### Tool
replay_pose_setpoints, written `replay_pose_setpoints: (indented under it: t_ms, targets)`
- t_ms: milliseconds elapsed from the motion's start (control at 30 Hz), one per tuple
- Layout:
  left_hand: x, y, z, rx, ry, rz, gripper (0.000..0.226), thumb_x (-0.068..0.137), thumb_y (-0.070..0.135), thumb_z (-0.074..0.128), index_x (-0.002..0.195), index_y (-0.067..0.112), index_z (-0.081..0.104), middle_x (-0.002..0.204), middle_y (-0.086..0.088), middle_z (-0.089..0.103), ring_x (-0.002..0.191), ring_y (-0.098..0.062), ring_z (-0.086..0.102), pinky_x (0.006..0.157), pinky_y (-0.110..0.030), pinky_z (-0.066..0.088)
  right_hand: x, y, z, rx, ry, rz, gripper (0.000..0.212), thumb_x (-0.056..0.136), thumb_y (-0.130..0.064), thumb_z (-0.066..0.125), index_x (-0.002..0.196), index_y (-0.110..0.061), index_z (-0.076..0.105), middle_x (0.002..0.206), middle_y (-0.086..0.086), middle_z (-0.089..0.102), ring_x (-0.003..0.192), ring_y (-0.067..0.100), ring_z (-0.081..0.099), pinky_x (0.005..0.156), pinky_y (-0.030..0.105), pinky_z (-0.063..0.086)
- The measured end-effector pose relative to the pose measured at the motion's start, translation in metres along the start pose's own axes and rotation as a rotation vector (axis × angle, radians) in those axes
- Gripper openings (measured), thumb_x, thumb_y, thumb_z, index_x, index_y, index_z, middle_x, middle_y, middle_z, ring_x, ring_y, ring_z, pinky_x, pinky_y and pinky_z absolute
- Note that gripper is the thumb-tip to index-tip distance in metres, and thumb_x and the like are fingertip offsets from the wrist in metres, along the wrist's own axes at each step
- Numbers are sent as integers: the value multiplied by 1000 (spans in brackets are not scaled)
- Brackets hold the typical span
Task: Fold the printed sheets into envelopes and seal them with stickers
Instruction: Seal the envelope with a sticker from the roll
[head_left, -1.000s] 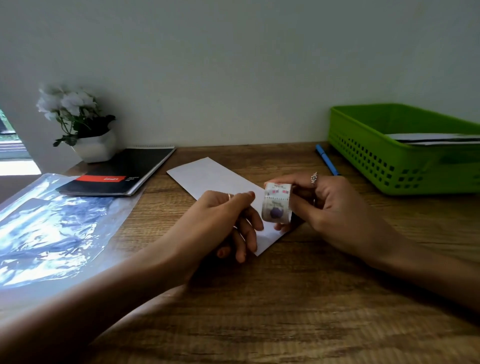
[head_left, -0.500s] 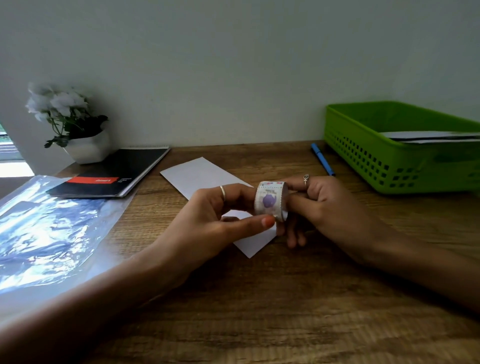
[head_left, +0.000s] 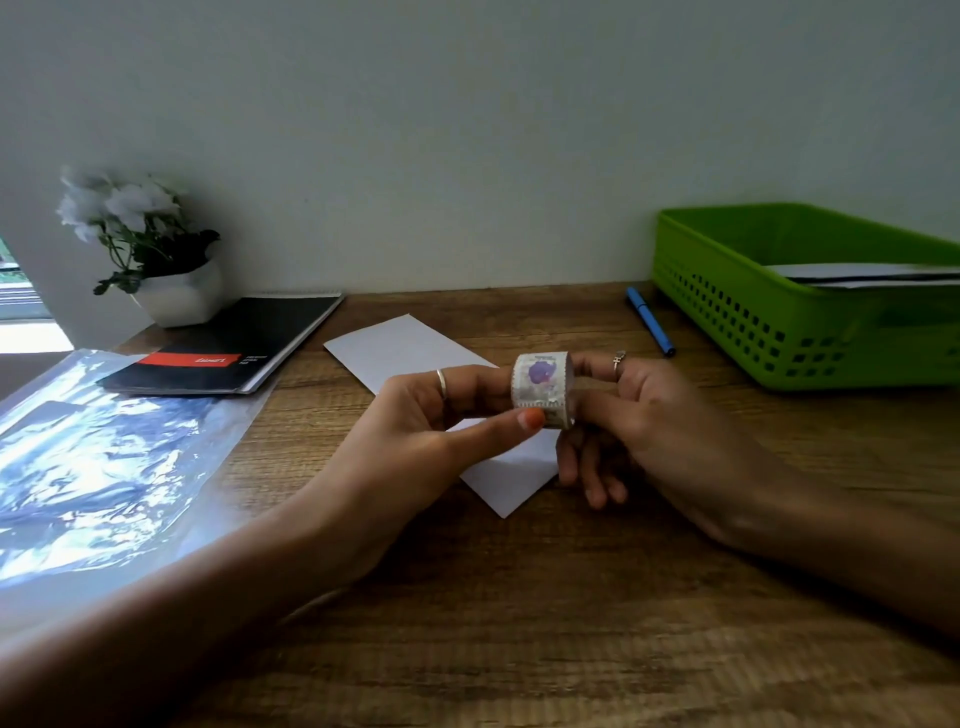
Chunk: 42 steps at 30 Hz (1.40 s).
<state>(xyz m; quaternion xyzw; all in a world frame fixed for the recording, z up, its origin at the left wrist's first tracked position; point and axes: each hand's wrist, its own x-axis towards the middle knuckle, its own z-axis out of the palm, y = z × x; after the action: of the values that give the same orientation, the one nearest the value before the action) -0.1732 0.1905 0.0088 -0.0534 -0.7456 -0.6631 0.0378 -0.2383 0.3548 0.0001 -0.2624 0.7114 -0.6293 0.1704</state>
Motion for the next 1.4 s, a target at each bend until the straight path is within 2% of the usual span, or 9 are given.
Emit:
replay_pose_setpoints:
  t_ms: [100, 233, 300, 433, 533, 700, 833, 1100, 1400]
  targets:
    - [1, 1, 0, -22, 30, -10, 29, 66, 23, 64, 94, 18, 70, 94, 7, 74, 93, -1, 66, 78, -10, 50, -1, 5, 2, -226, 126, -138, 21, 94, -25, 50, 112, -34, 52, 62, -1, 66, 43, 10, 55, 40, 21, 43]
    - [0, 2, 0, -25, 69, -15, 29, 71, 22, 62, 97, 13, 70, 90, 6, 75, 81, 3, 67, 62, -5, 45, -4, 7, 4, -432, 301, -471, 27, 91, -22, 57, 117, -32, 53, 79, -13, 58, 68, 5, 58, 57, 18, 47]
    - [-1, 3, 0, 12, 80, -12, 29, 72, 27, 61, 97, 15, 70, 91, 7, 74, 83, 2, 66, 62, -7, 46, -7, 7, 6, -602, 295, -607, 27, 90, -25, 58, 117, -30, 54, 86, -16, 51, 78, 6, 55, 64, 18, 47]
    - [-1, 2, -1, 102, 101, -18, 29, 71, 37, 57, 91, 23, 72, 90, 11, 74, 89, 4, 64, 72, -19, 46, -7, 8, 7, -841, 243, -751, 27, 87, -25, 59, 113, -20, 61, 100, -19, 44, 89, -9, 46, 78, 6, 39]
    - [1, 0, -2, 64, 119, -73, 29, 74, 37, 56, 91, 21, 73, 93, 9, 74, 92, 1, 64, 78, -26, 44, -4, 9, 6, -843, 272, -754, 26, 86, -17, 63, 111, -16, 64, 100, -9, 55, 90, -1, 52, 79, 10, 45]
    - [1, -1, -3, 8, 112, -124, 24, 82, 31, 55, 90, 19, 74, 97, 7, 73, 95, -2, 65, 80, -26, 43, -2, 8, 3, -776, 291, -691, 22, 80, -9, 70, 102, -13, 69, 97, -1, 66, 92, 5, 58, 81, 15, 50]
    - [0, -1, -3, 4, 111, -112, 26, 74, 35, 58, 86, 18, 75, 95, 5, 74, 95, -5, 65, 80, -26, 44, -3, 9, 3, -759, 282, -682, 18, 78, -6, 72, 95, -11, 70, 93, 0, 67, 90, 6, 59, 80, 15, 50]
    - [0, -4, -3, 33, 103, -101, 25, 76, 34, 58, 85, 18, 75, 94, 4, 74, 96, -10, 65, 81, -26, 44, -2, 8, 3, -793, 198, -647, 14, 80, -6, 70, 90, -13, 65, 89, -5, 61, 84, 1, 55, 76, 11, 47]
    - [1, -3, -1, -34, 101, -120, 24, 75, 33, 58, 79, 17, 77, 91, 0, 74, 85, -8, 64, 78, -27, 45, -1, 11, 2, -780, 166, -606, 14, 83, -5, 65, 90, -16, 60, 89, -9, 56, 86, -1, 53, 77, 9, 44]
